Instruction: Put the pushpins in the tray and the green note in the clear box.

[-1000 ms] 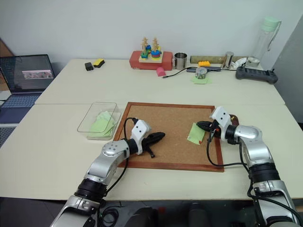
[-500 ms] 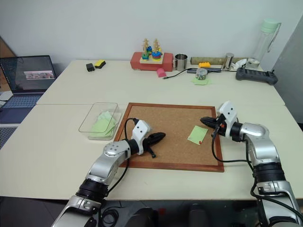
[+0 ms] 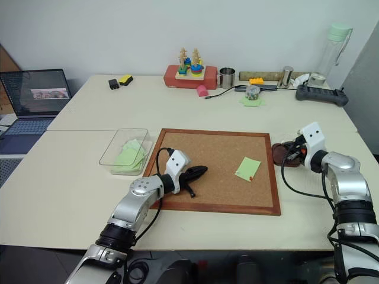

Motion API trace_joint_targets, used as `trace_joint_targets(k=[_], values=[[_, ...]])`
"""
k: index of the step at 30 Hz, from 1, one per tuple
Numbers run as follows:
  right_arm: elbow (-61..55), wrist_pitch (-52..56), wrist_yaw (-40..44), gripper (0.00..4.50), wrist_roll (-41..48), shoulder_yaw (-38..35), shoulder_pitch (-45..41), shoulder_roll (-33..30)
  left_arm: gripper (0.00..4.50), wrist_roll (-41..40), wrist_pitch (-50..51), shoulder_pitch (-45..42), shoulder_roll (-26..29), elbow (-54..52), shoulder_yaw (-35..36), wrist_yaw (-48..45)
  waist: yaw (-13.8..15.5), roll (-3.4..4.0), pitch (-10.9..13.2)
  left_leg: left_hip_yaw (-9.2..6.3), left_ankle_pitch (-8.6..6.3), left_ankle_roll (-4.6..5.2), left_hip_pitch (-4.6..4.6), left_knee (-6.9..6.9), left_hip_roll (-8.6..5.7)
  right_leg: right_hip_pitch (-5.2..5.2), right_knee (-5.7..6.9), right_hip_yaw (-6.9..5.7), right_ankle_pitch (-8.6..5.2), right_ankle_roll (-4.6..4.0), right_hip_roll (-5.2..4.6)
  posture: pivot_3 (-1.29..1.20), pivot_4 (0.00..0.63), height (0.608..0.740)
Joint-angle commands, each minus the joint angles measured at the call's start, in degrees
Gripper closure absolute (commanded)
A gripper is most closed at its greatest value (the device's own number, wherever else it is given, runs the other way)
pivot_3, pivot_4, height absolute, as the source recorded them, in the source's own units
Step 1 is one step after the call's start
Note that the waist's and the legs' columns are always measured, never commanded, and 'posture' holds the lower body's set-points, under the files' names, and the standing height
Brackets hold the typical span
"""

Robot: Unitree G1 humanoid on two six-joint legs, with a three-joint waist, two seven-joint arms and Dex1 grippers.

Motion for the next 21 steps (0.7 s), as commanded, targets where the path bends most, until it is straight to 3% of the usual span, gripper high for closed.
trace_joint_targets(k=[1, 5, 15, 21], values=[[1.25, 0.3, -1.16, 4.49, -1.06, -0.09, -2.02, -0.39, 4.5, 1.84, 1.8, 1.19, -0.45, 3.38, -2.31, -0.06, 0.0, 0.0, 0.0, 0.01, 0.0, 0.0, 0.0, 0.0, 0.0, 0.0, 0.0, 0.0, 0.0, 0.0, 0.0, 0.0, 0.15, 0.74], [2.81, 0.28, -1.99, 4.01, -1.79, 0.04, -2.82, -0.42, 4.5, 1.97, 1.73, 1.42, -0.33, 3.29, -2.26, 0.03, 0.03, 0.0, 0.0, 0.0, 0.0, 0.0, 0.0, 0.0, -0.01, 0.0, -0.01, 0.0, 0.0, 0.0, 0.0, 0.0, 0.15, 0.74], [-0.77, 2.68, 0.23, 1.82, 1.64, -2.65, -3.49, -1.33, 4.5, 2.02, 1.59, 1.3, -0.01, 3.63, -1.82, 0.22, 0.03, 0.0, 0.0, -0.02, 0.0, 0.0, 0.0, 0.0, 0.0, 0.01, -0.01, -0.01, -0.02, 0.03, 0.0, 0.0, 0.15, 0.74], [-2.73, 2.25, 0.58, 1.82, 1.44, -3.13, -2.78, -2.7, 4.5, 2.02, 1.34, 1.24, -0.17, 3.88, -1.91, 0.17, 0.03, 0.0, 0.0, -0.03, 0.0, 0.0, -0.01, -0.01, 0.0, 0.01, -0.04, -0.02, -0.07, 0.12, 0.0, 0.0, 0.15, 0.74]])
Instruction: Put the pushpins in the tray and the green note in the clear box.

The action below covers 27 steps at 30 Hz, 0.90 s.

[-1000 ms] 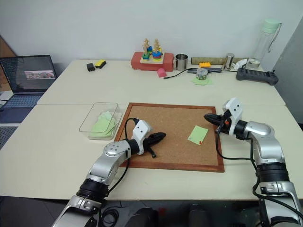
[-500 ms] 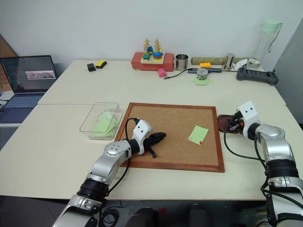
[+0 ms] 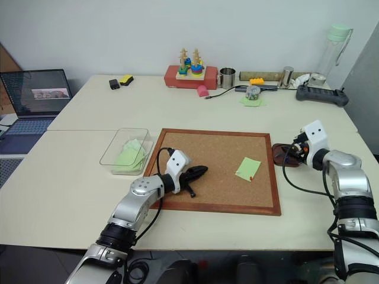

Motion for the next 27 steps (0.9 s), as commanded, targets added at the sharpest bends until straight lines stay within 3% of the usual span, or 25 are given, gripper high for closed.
trace_joint_targets(k=[1, 14, 27], values=[[-2.11, -2.07, -0.29, 1.82, 0.1, -1.49, -0.53, -1.24, 4.5, 1.9, 1.39, 1.24, -0.17, 3.88, -1.94, 0.09, 0.0, 0.0, 0.0, 0.0, 0.0, 0.0, 0.0, 0.0, 0.0, 0.0, 0.0, 0.0, -0.02, 0.03, 0.0, 0.0, 0.15, 0.74], [-24.59, -2.97, 16.89, 1.82, 6.45, 3.62, 13.94, -3.73, 4.5, 1.99, 1.12, 1.11, 0.05, 4.27, -1.88, 0.11, 0.16, 0.0, -0.01, -0.06, 0.0, 0.0, 0.0, -0.01, 0.03, 0.05, -0.1, -0.04, -0.05, 0.14, 0.0, 0.0, 0.15, 0.74], [-20.73, -6.32, 15.85, 1.82, 2.28, 10.57, 12.76, 0.5, 4.5, 2.03, 1.5, 1.48, 0.31, 3.61, -2.18, 0.0, 0.22, 0.0, -0.01, -0.09, 0.0, -0.01, 0.0, -0.02, 0.05, 0.05, -0.16, -0.05, -0.03, 0.18, 0.01, 0.0, 0.15, 0.74]])
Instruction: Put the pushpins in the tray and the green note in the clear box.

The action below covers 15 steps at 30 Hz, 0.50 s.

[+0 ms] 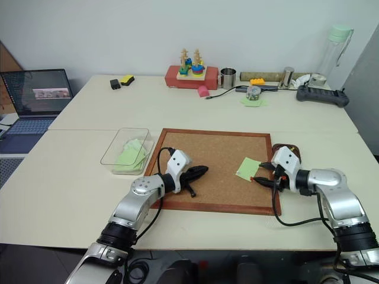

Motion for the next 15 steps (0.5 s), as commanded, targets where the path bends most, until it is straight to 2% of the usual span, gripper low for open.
trace_joint_targets(k=[1, 5, 9, 12, 15], values=[[1.24, -2.34, 0.03, 1.82, -1.42, 1.03, -1.45, 0.55, 4.5, 1.99, 1.86, 2.09, 0.4, 2.64, -1.86, 0.08, 0.03, 0.0, 0.0, 0.0, 0.0, 0.0, 0.0, 0.0, 0.0, 0.0, 0.0, 0.0, 0.0, 0.0, 0.0, 0.0, 0.15, 0.74], [3.4, -3.73, -0.07, 1.82, -2.27, 1.39, -2.26, 1.16, 4.5, 1.93, 1.96, 2.54, 0.62, 2.27, -1.74, 0.17, 0.02, 0.0, 0.0, 0.01, 0.0, 0.0, -0.01, -0.02, 0.0, -0.01, -0.02, 0.01, 0.0, 0.0, 0.0, 0.0, 0.15, 0.74], [4.44, -4.09, 0.27, 2.43, -2.09, 1.28, -2.56, 1.38, 4.5, 1.87, 2.13, 2.79, 0.68, 1.99, -1.73, 0.18, -0.02, 0.0, 0.0, 0.01, 0.0, 0.0, -0.01, -0.05, 0.0, -0.01, -0.04, 0.01, 0.0, 0.0, 0.0, 0.0, 0.15, 0.74], [4.66, -4.13, 0.84, 3.19, -1.89, 1.18, -2.47, 1.41, 4.5, 1.88, 2.12, 2.93, 0.74, 1.83, -1.78, 0.11, -0.04, 0.0, 0.0, 0.02, -0.01, 0.0, -0.01, -0.06, 0.0, -0.01, -0.06, 0.02, 0.0, 0.0, 0.0, 0.0, 0.15, 0.74], [4.35, -3.8, 1.82, 3.68, -1.62, 1.35, -2.08, 1.09, 4.5, 1.9, 2.07, 3.0, 0.8, 1.7, -1.83, 0.05, -0.05, 0.0, 0.0, 0.03, 0.0, 0.0, -0.01, -0.06, 0.0, -0.01, -0.06, 0.02, 0.0, 0.0, 0.0, 0.0, 0.15, 0.74]])
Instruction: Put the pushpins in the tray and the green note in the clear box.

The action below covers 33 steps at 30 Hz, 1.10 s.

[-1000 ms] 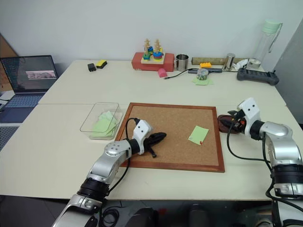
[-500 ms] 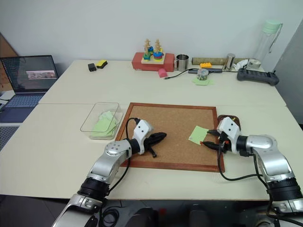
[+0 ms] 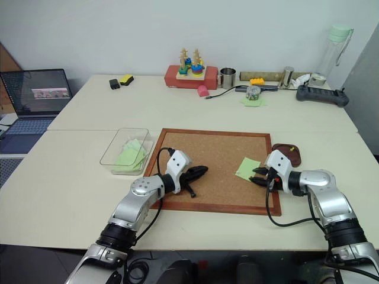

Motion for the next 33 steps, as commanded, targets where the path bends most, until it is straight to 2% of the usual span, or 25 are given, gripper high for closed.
trace_joint_targets(k=[1, 3, 4, 5, 18, 33], values=[[-0.92, -0.29, 1.13, 3.89, 0.23, -0.52, -0.4, -0.86, 4.5, 1.9, 2.0, 2.41, 0.63, 2.59, -1.77, -0.04, -0.01, 0.0, 0.0, 0.0, 0.0, 0.0, 0.0, 0.0, 0.0, 0.0, 0.0, 0.0, 0.0, 0.0, 0.0, 0.0, 0.15, 0.74], [-1.48, 0.0, 1.82, 4.14, 0.34, -0.38, 0.06, -1.02, 4.5, 1.92, 1.99, 2.45, 0.68, 2.53, -1.78, -0.06, -0.01, 0.0, 0.0, -0.01, 0.0, 0.0, 0.0, 0.0, 0.0, 0.0, -0.01, 0.0, 0.0, 0.0, 0.0, 0.0, 0.15, 0.74], [-1.78, 0.15, 2.13, 4.43, 0.42, -0.36, 0.28, -1.06, 4.5, 1.93, 1.99, 2.44, 0.69, 2.54, -1.78, -0.06, -0.01, 0.0, 0.0, 0.0, 0.0, 0.0, 0.0, 0.0, 0.0, 0.0, -0.01, 0.0, 0.0, 0.0, 0.0, 0.0, 0.15, 0.74], [-2.05, 0.22, 2.29, 4.47, 0.46, -0.43, 0.45, -1.06, 4.5, 1.95, 1.99, 2.4, 0.7, 2.57, -1.79, -0.05, -0.01, 0.0, 0.0, 0.0, 0.0, 0.0, 0.0, 0.0, 0.0, 0.0, -0.01, -0.01, 0.0, 0.0, 0.0, 0.0, 0.15, 0.74], [-6.73, 5.87, 3.57, 4.47, 6.56, -4.63, 0.54, -1.66, 4.5, 2.73, 2.02, 1.85, 1.06, 3.98, -1.93, 0.39, 0.04, 0.0, 0.0, -0.04, -0.01, 0.0, -0.04, -0.04, 0.01, 0.0, -0.09, -0.03, 0.0, 0.0, -0.01, 0.0, 0.15, 0.74], [-8.43, 13.3, 1.28, 4.47, 12.12, -9.47, -1.26, -2.39, 4.5, 3.25, 2.07, 2.05, 1.02, 4.78, -2.27, 1.43, 0.75, 0.0, 0.0, -0.04, -0.01, 0.0, -0.08, -0.06, 0.02, 0.02, -0.32, -0.04, 0.08, 0.08, -0.01, 0.0, 0.15, 0.74]])
